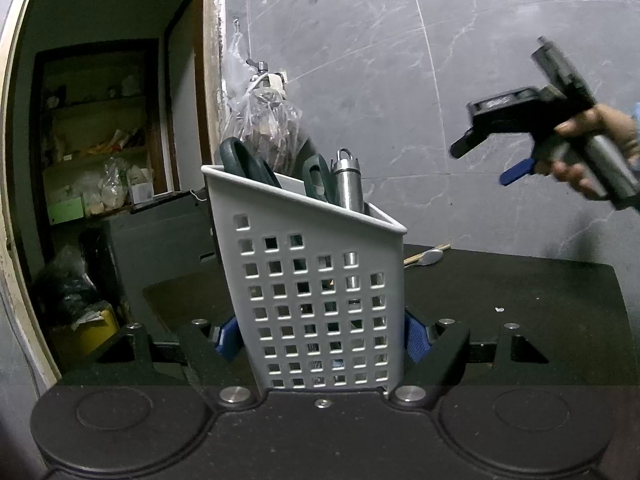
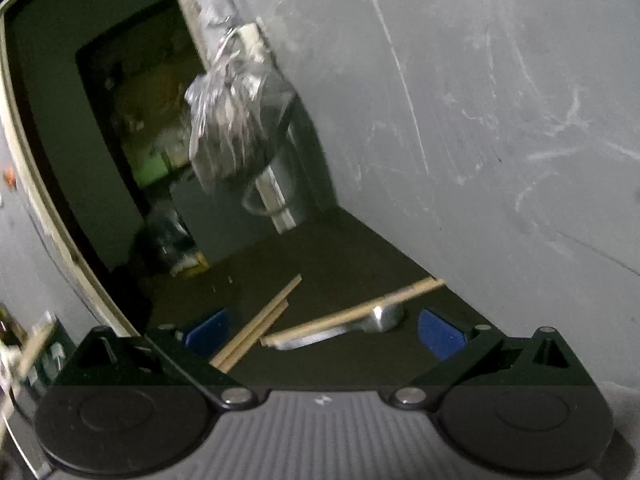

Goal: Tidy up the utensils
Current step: 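Move the open right gripper back toward the spoon and chopsticks, then lower the right gripper onto the metal spoon and close on its bowl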

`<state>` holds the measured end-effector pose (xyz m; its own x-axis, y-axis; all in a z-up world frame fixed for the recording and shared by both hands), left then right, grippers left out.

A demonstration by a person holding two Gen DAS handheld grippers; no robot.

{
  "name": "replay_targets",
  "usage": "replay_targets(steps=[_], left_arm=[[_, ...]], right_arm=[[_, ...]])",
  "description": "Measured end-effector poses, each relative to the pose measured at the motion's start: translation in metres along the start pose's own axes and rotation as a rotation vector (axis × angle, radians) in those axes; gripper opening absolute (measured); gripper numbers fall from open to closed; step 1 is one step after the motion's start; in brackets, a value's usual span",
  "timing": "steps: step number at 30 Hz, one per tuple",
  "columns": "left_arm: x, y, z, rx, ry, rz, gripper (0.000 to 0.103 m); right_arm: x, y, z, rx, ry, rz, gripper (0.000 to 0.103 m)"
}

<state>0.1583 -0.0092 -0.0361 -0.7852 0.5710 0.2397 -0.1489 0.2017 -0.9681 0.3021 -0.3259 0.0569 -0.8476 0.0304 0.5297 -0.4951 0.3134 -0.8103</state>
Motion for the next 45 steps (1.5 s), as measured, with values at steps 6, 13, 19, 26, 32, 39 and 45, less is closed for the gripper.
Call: replay_targets(steps=[6, 13, 19, 26, 32, 39, 45], left_arm=[[0.0, -0.001, 0.0, -0.002, 0.0, -0.001, 0.078], [-0.002, -0.002, 0.001, -0.007, -0.008, -0.006, 0.079], [-0.001, -0.002, 0.003, -0.008, -0.012, -0.005, 0.079], [-0.001, -0.002, 0.003, -0.007, -0.011, -0.006, 0.079], [-0.001, -0.002, 0.003, -0.008, -0.012, -0.007, 0.079], [-0.001, -0.002, 0.003, -0.008, -0.011, -0.007, 0.079], [-0.002, -0.002, 0.003, -0.008, -0.012, -0.006, 0.079]], right_arm=[[-0.07, 0.006, 0.004, 0.004, 0.03, -0.092, 0.103], [-0.122, 0.031, 0.009, -0.059, 0.028, -0.164, 0.103], [-0.157, 0.032, 0.019, -0.126, 0.06, -0.168, 0.1], [-0.177, 0.034, 0.032, -0.19, 0.053, -0.135, 0.075], [-0.18, 0.036, 0.033, -0.155, 0.074, -0.12, 0.051], [-0.179, 0.04, 0.021, -0.011, 0.144, -0.115, 0.014], [-0.164, 0.047, 0.017, 0.022, 0.081, -0.138, 0.01]])
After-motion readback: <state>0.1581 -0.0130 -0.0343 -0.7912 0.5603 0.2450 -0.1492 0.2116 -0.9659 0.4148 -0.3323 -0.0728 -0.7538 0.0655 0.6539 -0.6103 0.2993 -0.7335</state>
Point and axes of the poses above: each gripper's, at about its wrist camera, not at the fingertips, and x roughly against the way its jaws point, z to its right, y to its underside, the point moved 7 cm from there along -x, roughly the way its jaws point, and after that the axes turned 15 degrees about y, right-handed, at the moved point
